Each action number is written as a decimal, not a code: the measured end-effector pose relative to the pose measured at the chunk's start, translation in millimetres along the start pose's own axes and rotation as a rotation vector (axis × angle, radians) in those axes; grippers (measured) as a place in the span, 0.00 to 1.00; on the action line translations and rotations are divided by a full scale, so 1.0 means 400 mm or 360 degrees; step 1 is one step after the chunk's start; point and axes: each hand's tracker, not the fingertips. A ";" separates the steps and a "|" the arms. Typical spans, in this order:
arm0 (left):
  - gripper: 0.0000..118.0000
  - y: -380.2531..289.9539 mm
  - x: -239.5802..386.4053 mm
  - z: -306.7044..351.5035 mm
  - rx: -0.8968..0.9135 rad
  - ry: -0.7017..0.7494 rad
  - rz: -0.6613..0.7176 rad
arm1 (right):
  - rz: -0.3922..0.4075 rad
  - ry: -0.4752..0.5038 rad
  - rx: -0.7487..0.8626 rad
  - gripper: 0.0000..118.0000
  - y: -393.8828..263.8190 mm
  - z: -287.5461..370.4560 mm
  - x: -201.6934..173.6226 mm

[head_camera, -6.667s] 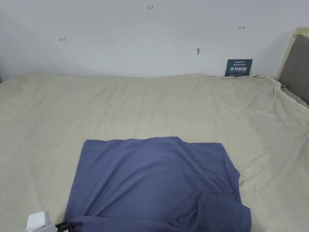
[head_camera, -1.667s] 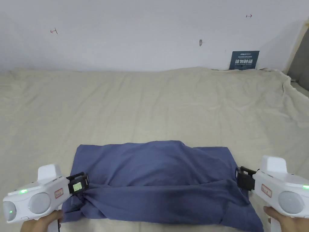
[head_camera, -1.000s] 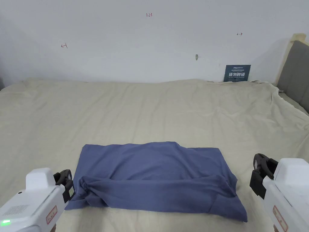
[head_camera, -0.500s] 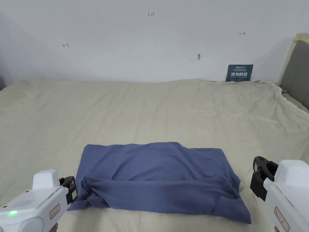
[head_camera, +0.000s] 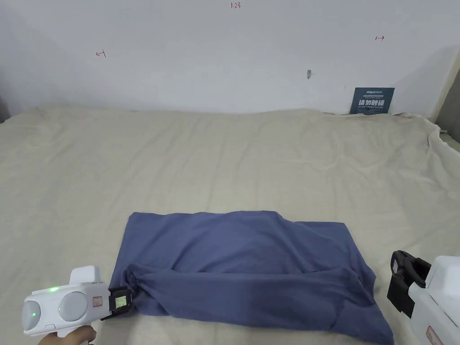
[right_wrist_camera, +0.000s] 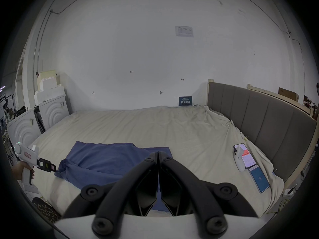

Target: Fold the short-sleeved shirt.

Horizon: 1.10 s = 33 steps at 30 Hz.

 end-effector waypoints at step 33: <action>0.05 0.006 -0.019 0.007 0.0058 -0.0147 -0.0093 | -0.0090 -0.0023 -0.0959 0.38 -0.333 -0.335 0.116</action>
